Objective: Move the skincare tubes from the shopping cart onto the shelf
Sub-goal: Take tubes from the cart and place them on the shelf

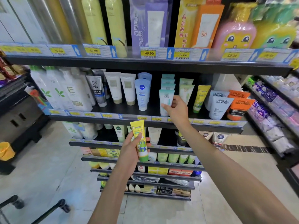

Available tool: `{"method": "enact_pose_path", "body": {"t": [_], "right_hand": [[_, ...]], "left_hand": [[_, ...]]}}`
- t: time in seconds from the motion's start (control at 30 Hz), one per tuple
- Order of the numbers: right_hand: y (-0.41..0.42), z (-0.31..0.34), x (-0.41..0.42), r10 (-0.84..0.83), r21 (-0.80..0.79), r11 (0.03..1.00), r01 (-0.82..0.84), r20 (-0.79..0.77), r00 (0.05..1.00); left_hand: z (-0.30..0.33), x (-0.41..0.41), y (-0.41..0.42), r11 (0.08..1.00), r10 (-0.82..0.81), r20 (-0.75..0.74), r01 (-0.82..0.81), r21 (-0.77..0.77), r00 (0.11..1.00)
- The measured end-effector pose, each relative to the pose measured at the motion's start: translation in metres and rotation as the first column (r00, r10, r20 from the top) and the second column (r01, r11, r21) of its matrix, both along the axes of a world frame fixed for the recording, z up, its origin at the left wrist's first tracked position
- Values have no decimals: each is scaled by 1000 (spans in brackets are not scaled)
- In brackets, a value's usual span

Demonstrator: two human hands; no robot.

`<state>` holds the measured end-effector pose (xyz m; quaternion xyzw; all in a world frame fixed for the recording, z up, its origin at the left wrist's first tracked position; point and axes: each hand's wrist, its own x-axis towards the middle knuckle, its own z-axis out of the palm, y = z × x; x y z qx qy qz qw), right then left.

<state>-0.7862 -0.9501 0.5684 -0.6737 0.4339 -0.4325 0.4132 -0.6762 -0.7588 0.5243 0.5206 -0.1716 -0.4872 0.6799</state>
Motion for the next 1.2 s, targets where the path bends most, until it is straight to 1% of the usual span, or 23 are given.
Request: {"method": "enact_pose_path", "body": {"t": [0.5,0.63,0.77,0.93,1.07,1.13,1.2], "right_hand": [[7,-2,-1,-55,-28,998,54,-53,997],[16,-8,-17,-107,-33,994,105,-72,992],[31,-21,-52,-157,-33,987,156,-37,987],[41,-31,-120,-266,-152,956,250,-99,959],[27,-33,-177,-376,-268,912,312,-237,896],[14,-35,-200,-414,-338,888,311,-296,861],[3,-37,-218,-426,-407,871,275,-346,836]], "left_hand": [[-4,11,20,998,-54,-8,54,15,999],[-7,11,18,995,-94,3,94,22,996],[-13,5,16,988,-152,-37,153,7,988],[-13,-23,2,976,-218,-24,218,-10,976],[-2,-54,-12,963,-263,30,265,-45,964],[7,-73,-22,961,-263,66,268,-73,962],[15,-89,-36,966,-241,103,249,-76,965]]}}
